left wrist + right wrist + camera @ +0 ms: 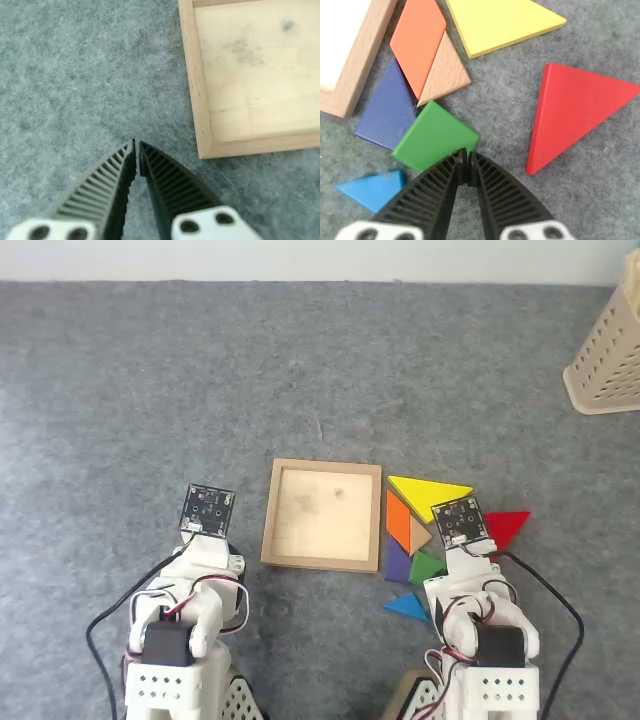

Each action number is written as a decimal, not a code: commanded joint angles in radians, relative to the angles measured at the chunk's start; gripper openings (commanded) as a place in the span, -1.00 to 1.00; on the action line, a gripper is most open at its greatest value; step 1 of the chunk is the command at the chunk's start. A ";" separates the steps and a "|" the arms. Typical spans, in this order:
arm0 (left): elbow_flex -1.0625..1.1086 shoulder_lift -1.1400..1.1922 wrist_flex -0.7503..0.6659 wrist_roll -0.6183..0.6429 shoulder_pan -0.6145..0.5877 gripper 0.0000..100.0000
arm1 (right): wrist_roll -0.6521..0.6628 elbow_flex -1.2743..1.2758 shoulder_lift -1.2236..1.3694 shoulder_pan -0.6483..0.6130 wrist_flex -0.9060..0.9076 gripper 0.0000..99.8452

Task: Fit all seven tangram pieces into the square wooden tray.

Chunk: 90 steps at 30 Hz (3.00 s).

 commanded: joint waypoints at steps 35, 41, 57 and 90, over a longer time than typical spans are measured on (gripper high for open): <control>-0.019 -0.021 0.006 0.006 -0.003 -0.98 | -0.009 0.015 -0.018 -0.004 0.005 -0.98; -0.019 -0.021 0.006 0.006 -0.005 -0.98 | -0.015 0.015 -0.018 -0.005 0.005 -0.98; -0.019 -0.021 0.006 0.006 -0.005 -0.98 | 0.126 -0.064 -0.016 0.074 0.012 -0.98; -0.019 -0.021 0.006 0.006 -0.005 -0.98 | -0.272 -1.237 1.569 0.130 0.033 -0.52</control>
